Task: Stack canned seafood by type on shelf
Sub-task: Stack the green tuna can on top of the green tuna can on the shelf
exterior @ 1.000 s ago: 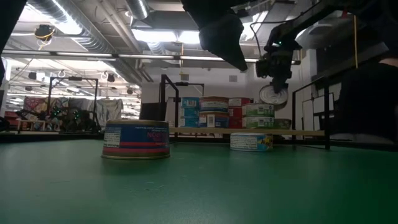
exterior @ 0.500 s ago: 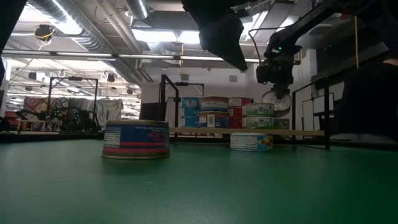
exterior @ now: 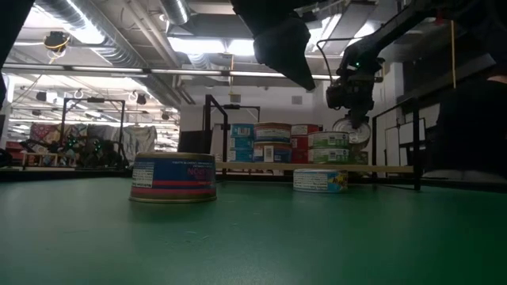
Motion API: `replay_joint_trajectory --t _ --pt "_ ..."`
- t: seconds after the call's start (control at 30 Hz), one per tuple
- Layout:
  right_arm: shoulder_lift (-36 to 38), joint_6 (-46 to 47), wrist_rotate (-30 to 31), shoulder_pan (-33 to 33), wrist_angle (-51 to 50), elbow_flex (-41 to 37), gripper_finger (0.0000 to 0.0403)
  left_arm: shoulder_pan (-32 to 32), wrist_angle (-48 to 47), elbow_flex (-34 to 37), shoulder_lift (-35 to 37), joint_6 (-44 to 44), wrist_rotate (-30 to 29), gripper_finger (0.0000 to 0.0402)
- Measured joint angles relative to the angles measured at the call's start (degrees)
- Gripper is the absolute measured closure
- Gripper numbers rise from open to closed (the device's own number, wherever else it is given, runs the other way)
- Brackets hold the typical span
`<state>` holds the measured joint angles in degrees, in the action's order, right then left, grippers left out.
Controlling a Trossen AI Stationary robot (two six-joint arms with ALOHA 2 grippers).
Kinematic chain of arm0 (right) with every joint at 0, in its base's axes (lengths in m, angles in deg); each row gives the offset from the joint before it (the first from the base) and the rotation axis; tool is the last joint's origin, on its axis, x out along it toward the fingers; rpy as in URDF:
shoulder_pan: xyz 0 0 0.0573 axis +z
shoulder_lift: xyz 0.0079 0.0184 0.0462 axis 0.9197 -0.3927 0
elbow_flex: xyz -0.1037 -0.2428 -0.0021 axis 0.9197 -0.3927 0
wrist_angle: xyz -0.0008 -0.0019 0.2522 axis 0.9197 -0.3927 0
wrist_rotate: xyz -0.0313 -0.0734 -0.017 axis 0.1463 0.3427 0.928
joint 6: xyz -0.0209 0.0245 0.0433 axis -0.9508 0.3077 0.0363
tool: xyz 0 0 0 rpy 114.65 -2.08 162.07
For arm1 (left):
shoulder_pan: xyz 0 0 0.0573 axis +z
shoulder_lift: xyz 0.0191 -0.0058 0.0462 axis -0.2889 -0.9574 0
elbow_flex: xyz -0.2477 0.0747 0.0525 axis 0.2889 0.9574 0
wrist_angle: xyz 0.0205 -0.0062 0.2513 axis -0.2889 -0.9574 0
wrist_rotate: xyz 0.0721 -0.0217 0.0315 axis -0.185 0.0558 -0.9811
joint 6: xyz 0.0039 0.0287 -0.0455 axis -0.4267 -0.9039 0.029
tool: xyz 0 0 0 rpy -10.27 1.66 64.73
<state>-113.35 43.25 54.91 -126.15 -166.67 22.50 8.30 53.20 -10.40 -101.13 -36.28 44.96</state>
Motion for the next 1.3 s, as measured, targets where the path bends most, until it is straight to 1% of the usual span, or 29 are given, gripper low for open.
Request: replay_joint_trajectory --t 0.4,0.57,1.0,1.1,1.3 --pt "0.0 0.0 0.4 0.0 0.4 0.0 0.0262 0.0 0.0 0.0 0.0 0.0 0.0 0.0141" --pt "0.1 0.0 2.0 0.0 0.6 0.0 0.0262 0.0 0.0 0.0 0.0 0.0 0.0 0.0141" --pt "0.1 0.5 3.0 0.0 1.6 0.0 0.026 0.0 0.0 0.0 0.0 0.0 0.0 0.0141" --pt "0.1 0.6 4.5 0.0 1.8 0.0 0.0243 0.0 0.0 0.0 0.0 -0.1 0.0 0.0141" --pt "-0.2 4.4 11.4 0.0 5.3 -0.2 0.0182 0.0 0.0 0.0 0.0 -0.1 0.0 0.0141"
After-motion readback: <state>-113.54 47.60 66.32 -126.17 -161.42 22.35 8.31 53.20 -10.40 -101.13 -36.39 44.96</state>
